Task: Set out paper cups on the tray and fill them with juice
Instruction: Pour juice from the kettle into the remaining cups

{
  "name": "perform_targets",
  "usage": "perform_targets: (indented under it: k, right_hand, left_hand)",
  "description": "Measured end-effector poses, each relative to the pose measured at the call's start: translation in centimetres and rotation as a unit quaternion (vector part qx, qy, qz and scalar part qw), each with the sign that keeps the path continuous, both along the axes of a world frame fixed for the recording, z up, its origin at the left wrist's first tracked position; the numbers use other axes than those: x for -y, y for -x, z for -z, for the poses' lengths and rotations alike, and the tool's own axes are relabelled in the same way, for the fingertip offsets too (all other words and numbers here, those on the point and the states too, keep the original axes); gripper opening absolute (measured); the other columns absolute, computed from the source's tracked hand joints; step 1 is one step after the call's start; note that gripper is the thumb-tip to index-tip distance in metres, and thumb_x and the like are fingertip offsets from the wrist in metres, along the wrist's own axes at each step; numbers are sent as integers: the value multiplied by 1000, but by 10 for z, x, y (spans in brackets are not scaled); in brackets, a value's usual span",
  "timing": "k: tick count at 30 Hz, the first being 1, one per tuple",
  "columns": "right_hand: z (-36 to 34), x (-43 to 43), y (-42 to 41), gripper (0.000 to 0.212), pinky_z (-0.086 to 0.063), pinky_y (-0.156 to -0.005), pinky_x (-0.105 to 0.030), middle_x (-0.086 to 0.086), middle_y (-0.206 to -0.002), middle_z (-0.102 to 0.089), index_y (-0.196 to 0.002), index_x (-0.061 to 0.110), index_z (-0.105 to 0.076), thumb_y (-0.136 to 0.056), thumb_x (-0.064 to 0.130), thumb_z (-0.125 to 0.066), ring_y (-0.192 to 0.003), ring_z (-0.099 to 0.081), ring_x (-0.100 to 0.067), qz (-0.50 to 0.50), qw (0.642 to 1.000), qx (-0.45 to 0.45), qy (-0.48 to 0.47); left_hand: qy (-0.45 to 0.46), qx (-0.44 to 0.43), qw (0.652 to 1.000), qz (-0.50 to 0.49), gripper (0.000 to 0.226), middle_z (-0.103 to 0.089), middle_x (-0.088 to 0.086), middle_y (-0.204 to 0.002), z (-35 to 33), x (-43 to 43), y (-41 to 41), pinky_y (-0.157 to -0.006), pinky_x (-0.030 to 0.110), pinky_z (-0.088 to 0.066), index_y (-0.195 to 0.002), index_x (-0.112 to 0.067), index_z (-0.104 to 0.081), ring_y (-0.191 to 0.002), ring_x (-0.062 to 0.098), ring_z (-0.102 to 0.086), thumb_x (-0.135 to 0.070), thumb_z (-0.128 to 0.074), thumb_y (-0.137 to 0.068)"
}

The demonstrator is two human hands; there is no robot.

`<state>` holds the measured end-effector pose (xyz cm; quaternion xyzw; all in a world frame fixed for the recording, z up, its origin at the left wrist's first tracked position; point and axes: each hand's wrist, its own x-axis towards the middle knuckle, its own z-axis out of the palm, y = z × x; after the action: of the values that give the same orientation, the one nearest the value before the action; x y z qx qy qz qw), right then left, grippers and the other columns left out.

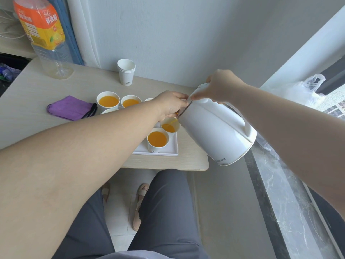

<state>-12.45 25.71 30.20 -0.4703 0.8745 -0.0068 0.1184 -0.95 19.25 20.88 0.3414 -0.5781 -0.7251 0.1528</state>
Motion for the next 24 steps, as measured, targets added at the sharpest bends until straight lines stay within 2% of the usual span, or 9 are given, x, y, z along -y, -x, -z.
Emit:
perform_targets:
  k: [5,10,17,24]
  right_hand:
    - [-3,1,-1,46,-42,-59,-25,-5,-61,-58,-69,13,-54,-65,53,-74,-53,-52,-21,-2,1000,-11,-7]
    - [-7,0,-2,44,-42,-61,-26,-3,-57,-56,-69,12,-53,-68,52,-73,-53,-53,-21,-8,1000,-17,-10]
    - [-13,1,-6,44,-43,-60,-26,-4,-57,-56,-68,10,-56,-70,51,-72,-57,-55,-23,-18,999,-31,-22]
    - [-17,1,-4,45,-42,-58,-25,-6,-61,-58,-65,11,-56,-70,52,-73,-56,-54,-22,-18,999,-32,-23]
  left_hand:
    - [3,0,1000,4,31,-64,4,-102,-2,1,1,-78,25,-50,-124,-12,-60,-90,17,-61,-13,-58,-93]
    - [-10,-16,1000,2,30,-64,0,-91,-5,1,1,-75,21,-51,-123,-11,-60,-75,10,-61,-12,-58,-93]
    - [-14,-23,1000,3,27,-63,-5,-85,-7,1,2,-74,18,-50,-121,-13,-61,-73,9,-59,-12,-57,-94]
    - [-11,-31,999,8,28,-63,-2,-85,-10,1,3,-63,16,-53,-122,-12,-60,-72,11,-61,-9,-54,-95]
